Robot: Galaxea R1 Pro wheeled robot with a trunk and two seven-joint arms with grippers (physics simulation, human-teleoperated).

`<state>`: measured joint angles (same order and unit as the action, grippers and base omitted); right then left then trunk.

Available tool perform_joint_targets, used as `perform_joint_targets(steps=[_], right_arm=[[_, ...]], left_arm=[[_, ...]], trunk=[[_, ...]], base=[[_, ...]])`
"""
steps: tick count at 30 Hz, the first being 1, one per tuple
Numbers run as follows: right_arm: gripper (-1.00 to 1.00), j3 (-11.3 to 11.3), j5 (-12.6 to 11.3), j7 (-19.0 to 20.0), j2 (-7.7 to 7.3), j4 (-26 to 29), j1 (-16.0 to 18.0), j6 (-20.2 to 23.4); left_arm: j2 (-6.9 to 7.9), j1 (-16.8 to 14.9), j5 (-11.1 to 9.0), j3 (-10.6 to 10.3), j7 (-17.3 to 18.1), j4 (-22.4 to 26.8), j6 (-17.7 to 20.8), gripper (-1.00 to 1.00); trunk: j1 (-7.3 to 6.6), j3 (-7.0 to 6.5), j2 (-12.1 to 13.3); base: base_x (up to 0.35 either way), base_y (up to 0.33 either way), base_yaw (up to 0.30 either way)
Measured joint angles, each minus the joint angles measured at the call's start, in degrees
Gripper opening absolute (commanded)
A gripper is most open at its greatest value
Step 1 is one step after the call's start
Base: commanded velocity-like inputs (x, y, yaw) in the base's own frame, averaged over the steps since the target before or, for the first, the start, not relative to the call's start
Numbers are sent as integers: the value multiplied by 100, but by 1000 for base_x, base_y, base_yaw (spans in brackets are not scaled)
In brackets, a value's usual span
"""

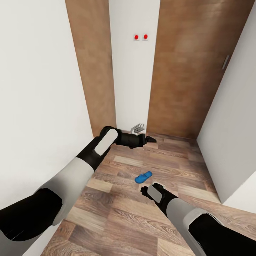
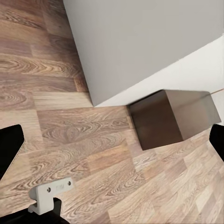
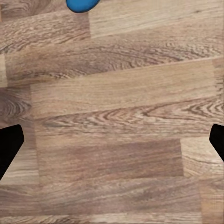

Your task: In the bedroom, move the book from the bed onto either nightstand, and place the two sandals side by side next to the bed.

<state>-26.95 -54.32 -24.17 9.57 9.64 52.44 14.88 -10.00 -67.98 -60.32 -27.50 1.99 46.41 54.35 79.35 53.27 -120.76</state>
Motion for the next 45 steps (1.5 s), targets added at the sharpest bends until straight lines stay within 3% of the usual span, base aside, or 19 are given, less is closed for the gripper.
perform_joint_targets(steps=[45], right_arm=[[100, -1, -8, -1, 4, 0, 0, -159]], left_arm=[[0, 0, 0, 0, 0, 0, 0, 100]], trunk=[[0, 0, 0]], base=[[173, 0, 0]])
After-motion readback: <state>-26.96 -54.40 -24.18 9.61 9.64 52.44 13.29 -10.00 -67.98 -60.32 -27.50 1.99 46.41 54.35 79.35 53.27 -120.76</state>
